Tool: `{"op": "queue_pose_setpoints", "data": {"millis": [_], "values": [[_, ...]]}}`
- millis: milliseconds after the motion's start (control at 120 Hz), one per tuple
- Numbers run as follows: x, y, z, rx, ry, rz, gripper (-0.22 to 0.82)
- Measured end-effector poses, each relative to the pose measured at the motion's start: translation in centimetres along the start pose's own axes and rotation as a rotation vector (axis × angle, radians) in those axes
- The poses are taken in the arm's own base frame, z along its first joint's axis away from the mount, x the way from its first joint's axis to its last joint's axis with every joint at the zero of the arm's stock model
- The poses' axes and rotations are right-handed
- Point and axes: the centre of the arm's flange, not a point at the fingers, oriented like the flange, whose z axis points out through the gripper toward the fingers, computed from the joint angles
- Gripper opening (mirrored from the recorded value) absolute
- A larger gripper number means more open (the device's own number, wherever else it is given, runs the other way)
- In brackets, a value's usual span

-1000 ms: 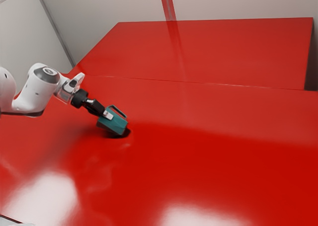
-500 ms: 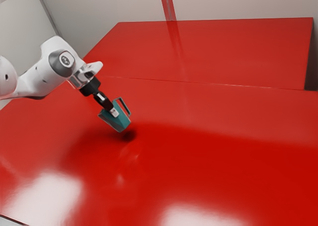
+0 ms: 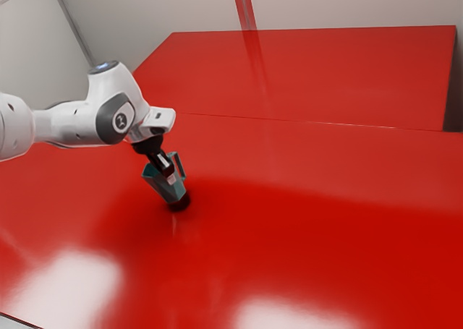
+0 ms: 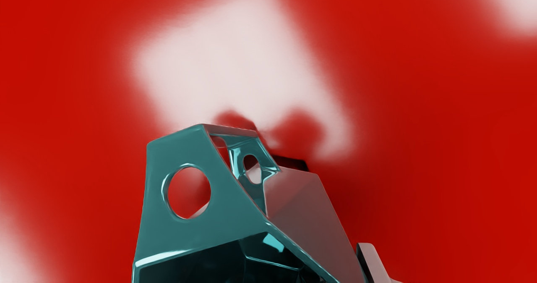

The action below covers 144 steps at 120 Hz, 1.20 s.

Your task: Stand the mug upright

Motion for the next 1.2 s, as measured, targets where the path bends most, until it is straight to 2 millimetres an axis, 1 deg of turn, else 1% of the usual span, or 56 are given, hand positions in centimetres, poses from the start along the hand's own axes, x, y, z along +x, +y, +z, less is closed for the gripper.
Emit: {"op": "queue_pose_setpoints", "data": {"millis": [108,200,433,467,650,725,800,867,933,1033,1100,1200], "values": [[0.1,1.0,0.7,0.015,-0.001,-0.033,-0.18],[0.3,1.3,1.5,0.025,-0.006,-0.053,-0.18],[-0.4,0.2,2.8,0.037,-0.01,-0.144,-0.18],[-0.4,0.1,2.8,0.038,-0.009,-0.154,-0.16],[-0.1,0.6,2.6,0.041,-0.001,-0.179,0.23],[0.0,0.8,2.5,0.043,0.002,-0.186,0.34],[0.0,0.9,2.2,0.047,0.006,-0.195,0.42],[0.1,1.1,1.5,0.059,0.015,-0.199,0.47],[0.4,1.2,0.0,0.077,0.028,-0.201,0.51],[1.5,1.3,-3.3,0.096,0.048,-0.204,0.54],[2.8,1.2,-6.0,0.097,0.07,-0.213,0.56],[5.0,1.1,-11.3,0.097,0.104,-0.219,0.58]]}}
